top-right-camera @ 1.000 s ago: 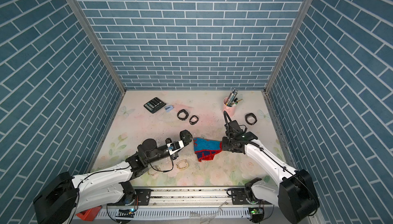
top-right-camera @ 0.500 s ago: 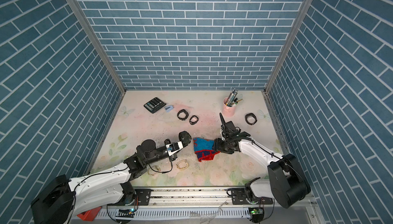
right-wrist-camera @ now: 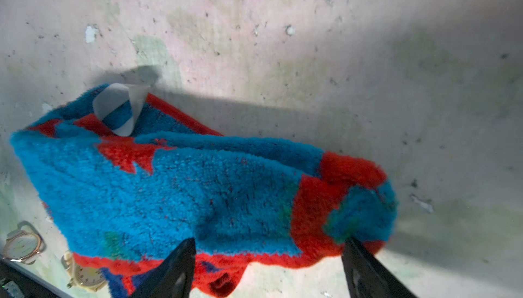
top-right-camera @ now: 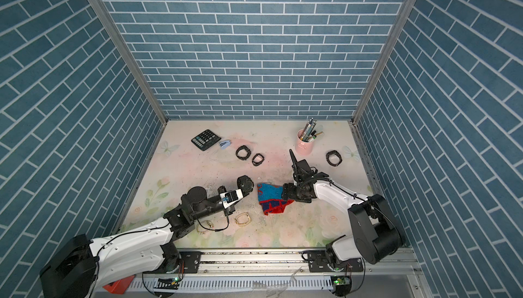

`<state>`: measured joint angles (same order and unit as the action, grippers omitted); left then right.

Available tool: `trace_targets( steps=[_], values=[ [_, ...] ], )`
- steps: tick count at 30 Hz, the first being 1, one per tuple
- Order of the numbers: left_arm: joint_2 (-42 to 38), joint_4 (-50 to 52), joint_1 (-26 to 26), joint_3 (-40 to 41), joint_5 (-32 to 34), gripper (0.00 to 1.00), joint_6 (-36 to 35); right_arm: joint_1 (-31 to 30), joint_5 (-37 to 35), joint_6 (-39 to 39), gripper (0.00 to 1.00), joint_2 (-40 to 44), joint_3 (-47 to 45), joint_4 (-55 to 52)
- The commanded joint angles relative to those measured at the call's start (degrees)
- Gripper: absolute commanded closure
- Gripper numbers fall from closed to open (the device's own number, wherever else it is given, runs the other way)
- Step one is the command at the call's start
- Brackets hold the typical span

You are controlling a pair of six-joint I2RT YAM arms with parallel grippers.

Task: Wipe the watch dial
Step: Wipe the dirt from the watch dial.

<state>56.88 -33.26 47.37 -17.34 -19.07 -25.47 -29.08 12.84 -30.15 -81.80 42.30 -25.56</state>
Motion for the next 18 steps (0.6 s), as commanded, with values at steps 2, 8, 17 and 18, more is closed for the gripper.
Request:
trace_targets(
  steps=[2, 8, 17, 18],
  values=[
    [0.3, -0.8, -0.3, 0.1, 0.2, 1.00, 0.1, 0.0, -4.2, 3.6, 0.20, -1.5, 1.9, -1.9],
    [1.0, -1.3, -0.3, -0.3, 0.1, 1.00, 0.3, -0.1, -2.6, 5.1, 0.34, -5.2, 3.2, -0.3],
    [1.6, -1.8, -0.3, -0.6, 0.2, 1.00, 1.1, -0.4, -1.5, 5.4, 1.00, -3.8, 3.7, 0.7],
    [1.5, -1.8, -0.3, -0.6, 0.3, 1.00, 1.2, -0.4, -1.3, 5.6, 1.00, -2.5, 3.6, 0.9]
  ],
)
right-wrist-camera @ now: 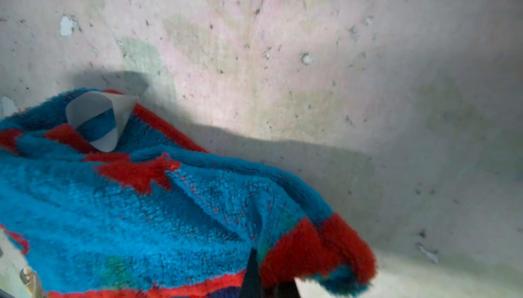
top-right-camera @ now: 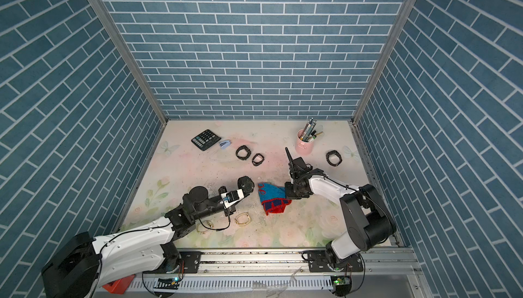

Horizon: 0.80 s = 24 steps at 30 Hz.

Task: Wipe the watch dial
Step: Wipe the dirt from the watch dial.

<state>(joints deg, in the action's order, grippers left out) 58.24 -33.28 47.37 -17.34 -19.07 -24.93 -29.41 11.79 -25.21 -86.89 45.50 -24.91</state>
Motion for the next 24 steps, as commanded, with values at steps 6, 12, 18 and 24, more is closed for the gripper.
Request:
trace_targets(
  steps=[6, 12, 18, 24],
  values=[
    [1.7, -4.3, -0.3, -0.6, -0.1, 1.00, 2.7, 0.0, 4.9, 3.5, 1.00, 15.0, -1.4, 4.1],
    [3.3, -5.9, -0.3, -2.0, 0.0, 1.00, 4.9, 0.0, 14.5, 7.0, 1.00, 23.9, 0.2, 6.7],
    [6.5, -10.7, -0.3, -1.4, -0.4, 1.00, 6.1, 0.0, 30.4, 6.2, 1.00, 27.3, 1.4, 14.5],
    [9.6, -14.5, -0.3, -1.1, -2.3, 1.00, 4.0, -0.2, 41.9, -0.3, 1.00, 25.1, 0.0, 26.0]
  ],
)
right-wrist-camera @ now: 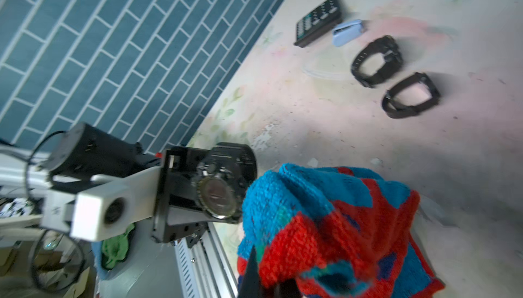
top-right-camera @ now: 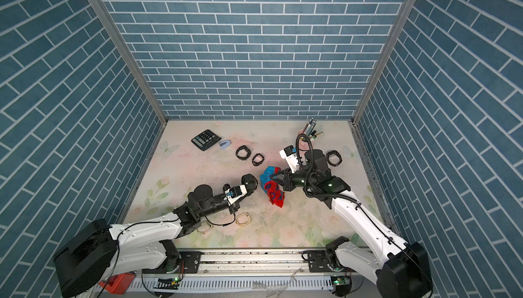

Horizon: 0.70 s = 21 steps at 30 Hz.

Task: Wipe the watch dial
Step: Wipe the dirt from the watch dial.

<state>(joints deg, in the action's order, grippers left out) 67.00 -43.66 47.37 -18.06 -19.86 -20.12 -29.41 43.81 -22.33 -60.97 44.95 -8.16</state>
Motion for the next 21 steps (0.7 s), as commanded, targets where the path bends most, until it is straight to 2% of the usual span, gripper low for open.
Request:
trace_targets(
  steps=[1, 10, 21],
  values=[
    [1.2, -4.1, -0.3, -0.6, -1.8, 1.00, -1.2, -0.5, 10.5, -3.7, 1.00, -1.2, 0.6, 10.0],
    [4.2, -5.0, -0.3, -2.9, -0.5, 1.00, 0.6, -8.5, 5.2, 4.1, 1.00, -6.8, 5.5, 0.7],
    [6.2, -14.2, -0.3, -3.0, -2.5, 1.00, 3.5, -11.6, -9.3, 3.7, 1.00, -11.2, 3.8, -2.0]
  ],
)
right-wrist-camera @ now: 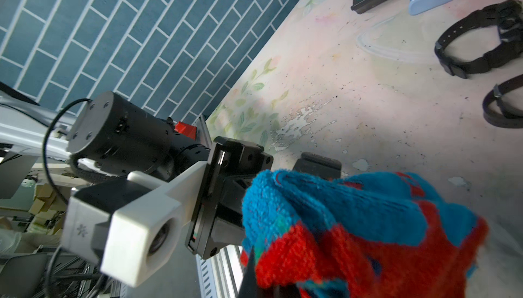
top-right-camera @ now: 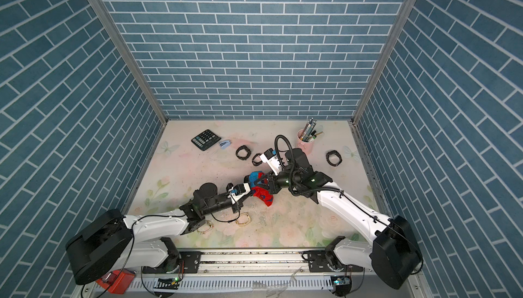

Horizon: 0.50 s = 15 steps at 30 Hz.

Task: Wipe the watch dial
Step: Wipe the dirt from the watch dial.

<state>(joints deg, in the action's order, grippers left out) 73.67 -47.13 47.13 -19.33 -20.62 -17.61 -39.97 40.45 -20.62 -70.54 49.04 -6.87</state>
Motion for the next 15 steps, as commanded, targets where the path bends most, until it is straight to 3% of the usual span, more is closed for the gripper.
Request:
trace_targets(
  steps=[1, 15],
  values=[
    [-0.4, -10.8, 0.0, -2.0, -2.0, 1.00, 1.1, -1.5, -6.7, 2.1, 1.00, -2.2, -0.2, -3.4],
    [-1.3, -12.0, 0.0, -3.2, -2.1, 1.00, 2.0, -5.9, -29.9, 4.4, 1.00, -7.1, -1.7, -10.1]
  ],
)
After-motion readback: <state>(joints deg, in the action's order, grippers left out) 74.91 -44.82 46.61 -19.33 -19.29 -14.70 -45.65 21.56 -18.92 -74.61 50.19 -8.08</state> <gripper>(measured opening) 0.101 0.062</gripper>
